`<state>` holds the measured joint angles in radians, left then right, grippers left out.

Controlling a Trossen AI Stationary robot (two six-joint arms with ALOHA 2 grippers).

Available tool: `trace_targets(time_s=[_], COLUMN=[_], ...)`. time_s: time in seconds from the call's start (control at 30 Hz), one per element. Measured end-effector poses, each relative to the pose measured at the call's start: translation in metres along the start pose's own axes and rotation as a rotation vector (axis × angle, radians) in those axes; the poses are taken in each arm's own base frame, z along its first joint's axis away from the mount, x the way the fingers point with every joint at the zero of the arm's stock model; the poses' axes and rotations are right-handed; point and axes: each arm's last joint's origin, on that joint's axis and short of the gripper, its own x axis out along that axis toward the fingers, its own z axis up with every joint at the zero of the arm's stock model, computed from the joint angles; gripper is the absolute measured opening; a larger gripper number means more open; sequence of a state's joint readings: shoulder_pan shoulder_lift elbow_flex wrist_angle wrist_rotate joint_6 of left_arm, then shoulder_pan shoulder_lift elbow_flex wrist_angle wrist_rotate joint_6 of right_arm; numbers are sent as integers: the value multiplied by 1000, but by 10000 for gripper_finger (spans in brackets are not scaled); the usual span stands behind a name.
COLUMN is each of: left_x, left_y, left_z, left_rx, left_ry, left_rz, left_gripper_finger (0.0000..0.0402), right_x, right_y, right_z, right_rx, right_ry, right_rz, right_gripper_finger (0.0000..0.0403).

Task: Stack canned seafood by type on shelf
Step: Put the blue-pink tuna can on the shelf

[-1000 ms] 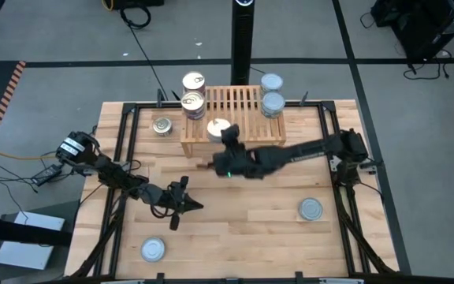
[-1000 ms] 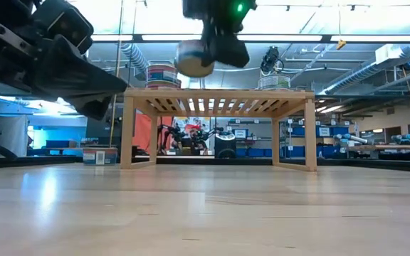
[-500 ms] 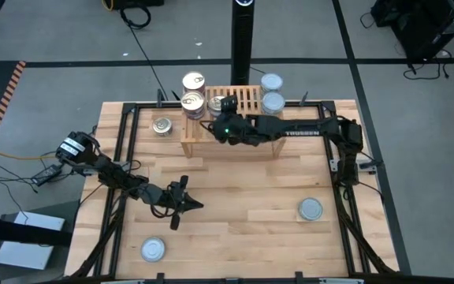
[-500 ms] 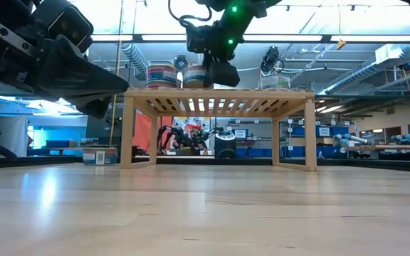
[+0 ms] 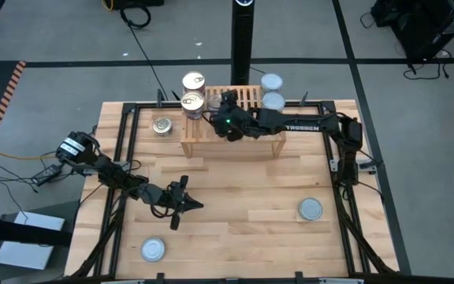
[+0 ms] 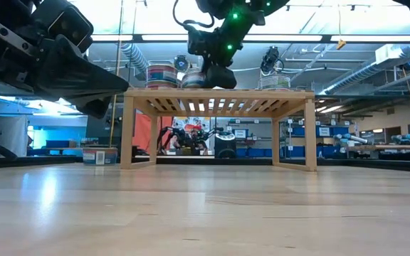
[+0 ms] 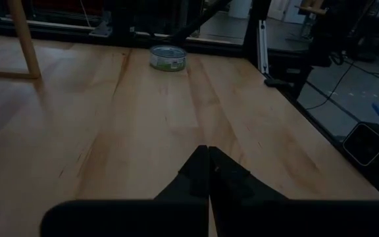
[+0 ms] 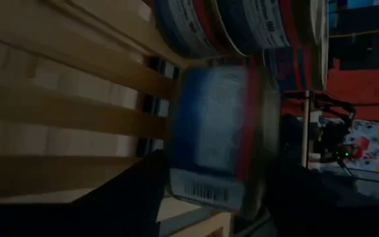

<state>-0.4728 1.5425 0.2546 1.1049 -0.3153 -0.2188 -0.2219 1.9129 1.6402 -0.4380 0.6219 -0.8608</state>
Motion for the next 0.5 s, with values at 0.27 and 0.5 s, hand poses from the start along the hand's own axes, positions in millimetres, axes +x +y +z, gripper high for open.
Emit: trace_targets(time_s=[0.27,0.5], left_x=[0,0], left_y=[0,0], left_z=[0,0], left_rx=[-2,-2], left_ry=[0,1], left_rz=[0,-1], left_gripper_finger=[1,1], right_x=[-1,-12], right_y=[2,-4], right_z=[2,10], right_rx=[26,32], right_ry=[-30,-53], right_rz=[29,26], right_gripper_finger=[300,266])
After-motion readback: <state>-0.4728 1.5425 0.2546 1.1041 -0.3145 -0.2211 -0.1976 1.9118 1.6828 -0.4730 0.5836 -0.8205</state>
